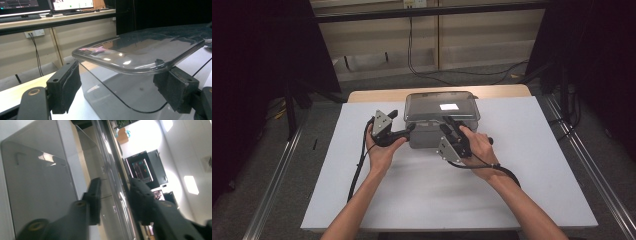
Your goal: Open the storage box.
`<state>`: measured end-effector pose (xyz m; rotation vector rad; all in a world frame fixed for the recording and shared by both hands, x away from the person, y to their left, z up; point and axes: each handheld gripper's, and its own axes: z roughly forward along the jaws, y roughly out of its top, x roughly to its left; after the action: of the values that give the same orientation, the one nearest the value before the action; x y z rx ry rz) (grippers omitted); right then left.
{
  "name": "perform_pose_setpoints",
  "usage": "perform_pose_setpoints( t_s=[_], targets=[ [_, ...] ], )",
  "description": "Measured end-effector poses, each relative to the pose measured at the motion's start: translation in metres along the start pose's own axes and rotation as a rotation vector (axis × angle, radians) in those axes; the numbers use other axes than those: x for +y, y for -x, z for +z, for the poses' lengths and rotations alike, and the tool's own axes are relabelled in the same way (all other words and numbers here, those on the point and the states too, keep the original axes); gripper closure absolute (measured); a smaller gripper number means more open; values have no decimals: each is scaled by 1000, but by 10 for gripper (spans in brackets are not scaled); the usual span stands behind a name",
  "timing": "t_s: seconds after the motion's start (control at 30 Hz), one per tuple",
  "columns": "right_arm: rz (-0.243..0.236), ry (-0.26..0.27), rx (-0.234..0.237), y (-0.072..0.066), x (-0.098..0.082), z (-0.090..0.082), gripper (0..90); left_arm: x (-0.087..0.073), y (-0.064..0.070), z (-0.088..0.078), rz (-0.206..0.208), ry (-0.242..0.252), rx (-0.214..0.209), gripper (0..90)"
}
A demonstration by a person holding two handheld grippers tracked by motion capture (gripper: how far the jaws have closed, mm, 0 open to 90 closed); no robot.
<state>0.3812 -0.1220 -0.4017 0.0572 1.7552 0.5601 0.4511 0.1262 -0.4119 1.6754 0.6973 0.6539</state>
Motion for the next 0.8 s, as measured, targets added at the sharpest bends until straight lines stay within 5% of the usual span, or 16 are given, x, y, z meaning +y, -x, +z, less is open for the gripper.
perform_pose_setpoints(
  t_s=[0.47,0.67,0.8],
  targets=[
    [371,-7,51,26,-31,-7,285,4,2,-1,34,4,-4,230],
    [552,-21,96,33,-46,-6,191,6,1,-1,32,11,0,256],
    [613,-27,112,37,-54,-5,190,8,1,-1,45,13,-6,276]
  ],
)
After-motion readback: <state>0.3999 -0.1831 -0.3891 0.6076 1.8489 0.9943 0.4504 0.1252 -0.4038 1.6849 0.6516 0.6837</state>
